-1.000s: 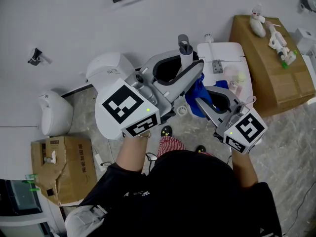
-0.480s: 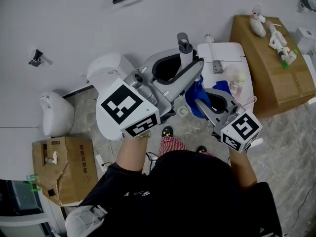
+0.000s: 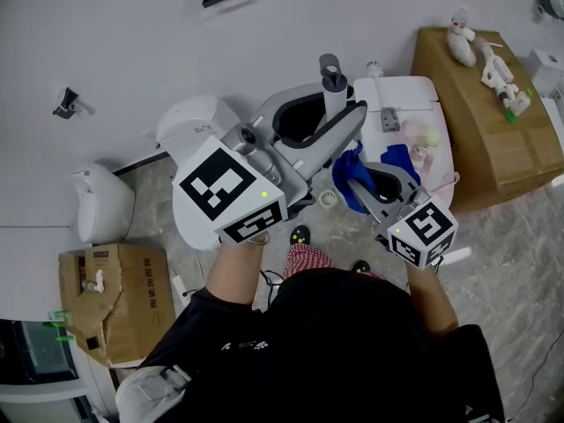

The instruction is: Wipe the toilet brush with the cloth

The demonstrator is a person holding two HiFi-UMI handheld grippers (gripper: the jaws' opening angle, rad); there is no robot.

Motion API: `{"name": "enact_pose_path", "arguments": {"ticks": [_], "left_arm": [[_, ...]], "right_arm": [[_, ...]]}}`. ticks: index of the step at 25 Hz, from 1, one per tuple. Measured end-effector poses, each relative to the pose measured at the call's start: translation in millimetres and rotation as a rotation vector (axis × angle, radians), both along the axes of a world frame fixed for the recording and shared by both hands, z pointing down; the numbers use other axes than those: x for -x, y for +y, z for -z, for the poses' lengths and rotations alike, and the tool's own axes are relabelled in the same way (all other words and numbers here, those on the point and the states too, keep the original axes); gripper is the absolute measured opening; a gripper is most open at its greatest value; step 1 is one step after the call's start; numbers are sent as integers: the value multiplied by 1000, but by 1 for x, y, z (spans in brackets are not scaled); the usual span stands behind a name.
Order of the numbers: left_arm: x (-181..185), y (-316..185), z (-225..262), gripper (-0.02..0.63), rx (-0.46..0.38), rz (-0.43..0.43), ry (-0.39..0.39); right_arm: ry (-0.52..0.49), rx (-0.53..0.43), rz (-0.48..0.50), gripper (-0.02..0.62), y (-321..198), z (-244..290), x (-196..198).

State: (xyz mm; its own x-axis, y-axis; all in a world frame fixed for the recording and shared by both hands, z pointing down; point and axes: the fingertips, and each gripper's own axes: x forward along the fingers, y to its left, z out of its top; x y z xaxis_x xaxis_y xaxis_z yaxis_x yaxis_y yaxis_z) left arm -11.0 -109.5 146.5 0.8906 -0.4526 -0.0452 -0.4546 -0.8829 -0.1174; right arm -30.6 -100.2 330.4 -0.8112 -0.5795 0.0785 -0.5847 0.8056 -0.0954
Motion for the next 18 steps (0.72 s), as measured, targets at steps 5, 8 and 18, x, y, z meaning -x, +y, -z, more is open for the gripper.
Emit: {"name": "enact_pose_path", "arguments": {"ticks": [5, 8, 18], "left_arm": [[1, 1, 2, 91, 1, -1, -6], [0, 4, 6, 91, -8, -5, -5], [-1, 5, 8, 91, -9, -1, -7]], "right_arm": [[11, 13, -2, 64, 0, -8, 5], [19, 23, -6, 64, 1, -15, 5], [35, 69, -12, 64, -4, -37, 8]]}}
